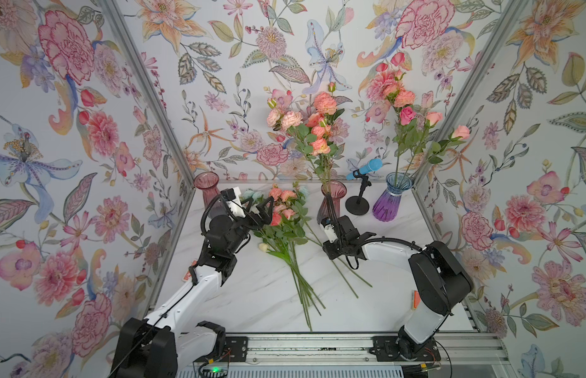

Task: Place the pink flowers into the vase
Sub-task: Adjust the flower at the center of the board.

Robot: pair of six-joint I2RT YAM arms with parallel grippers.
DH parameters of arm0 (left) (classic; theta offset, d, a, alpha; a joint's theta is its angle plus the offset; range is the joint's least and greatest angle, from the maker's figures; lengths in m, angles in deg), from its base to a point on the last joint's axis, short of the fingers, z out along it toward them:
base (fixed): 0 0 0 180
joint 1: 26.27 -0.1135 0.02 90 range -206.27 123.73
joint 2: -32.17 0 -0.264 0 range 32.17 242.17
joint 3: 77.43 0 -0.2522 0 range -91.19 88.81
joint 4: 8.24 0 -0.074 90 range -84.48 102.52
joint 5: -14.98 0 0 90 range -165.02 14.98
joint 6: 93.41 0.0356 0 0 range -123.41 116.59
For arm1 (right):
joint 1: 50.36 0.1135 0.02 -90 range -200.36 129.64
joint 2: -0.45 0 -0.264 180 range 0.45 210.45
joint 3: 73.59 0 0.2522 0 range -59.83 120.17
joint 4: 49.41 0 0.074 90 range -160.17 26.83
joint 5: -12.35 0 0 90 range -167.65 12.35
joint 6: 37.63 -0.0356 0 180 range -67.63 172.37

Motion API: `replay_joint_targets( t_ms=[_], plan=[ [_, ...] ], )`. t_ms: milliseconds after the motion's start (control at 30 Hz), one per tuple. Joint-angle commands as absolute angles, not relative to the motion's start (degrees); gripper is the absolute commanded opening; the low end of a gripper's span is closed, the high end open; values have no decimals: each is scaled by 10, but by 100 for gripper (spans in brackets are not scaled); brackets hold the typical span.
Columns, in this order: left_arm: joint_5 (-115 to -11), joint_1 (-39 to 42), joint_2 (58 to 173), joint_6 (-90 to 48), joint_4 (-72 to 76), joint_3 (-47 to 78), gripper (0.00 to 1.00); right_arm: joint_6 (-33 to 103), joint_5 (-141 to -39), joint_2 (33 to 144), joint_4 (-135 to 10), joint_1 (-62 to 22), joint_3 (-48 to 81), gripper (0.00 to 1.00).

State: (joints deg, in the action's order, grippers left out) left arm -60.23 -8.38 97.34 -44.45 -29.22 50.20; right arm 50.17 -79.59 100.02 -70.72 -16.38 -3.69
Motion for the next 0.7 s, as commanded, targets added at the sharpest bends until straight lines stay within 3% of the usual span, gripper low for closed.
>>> replay_joint_targets(
  t_ms=[0,367,667],
  plan=[
    [-592,-88,978,-453,-308,512,100,504,-809,1013,-698,-164,-45,37],
    [-590,-88,976,-447,-302,515,100,500,-810,1006,-700,-159,-49,19],
    [-587,-88,985,-448,-307,512,100,482,-775,954,-713,-150,-71,28]
  ],
)
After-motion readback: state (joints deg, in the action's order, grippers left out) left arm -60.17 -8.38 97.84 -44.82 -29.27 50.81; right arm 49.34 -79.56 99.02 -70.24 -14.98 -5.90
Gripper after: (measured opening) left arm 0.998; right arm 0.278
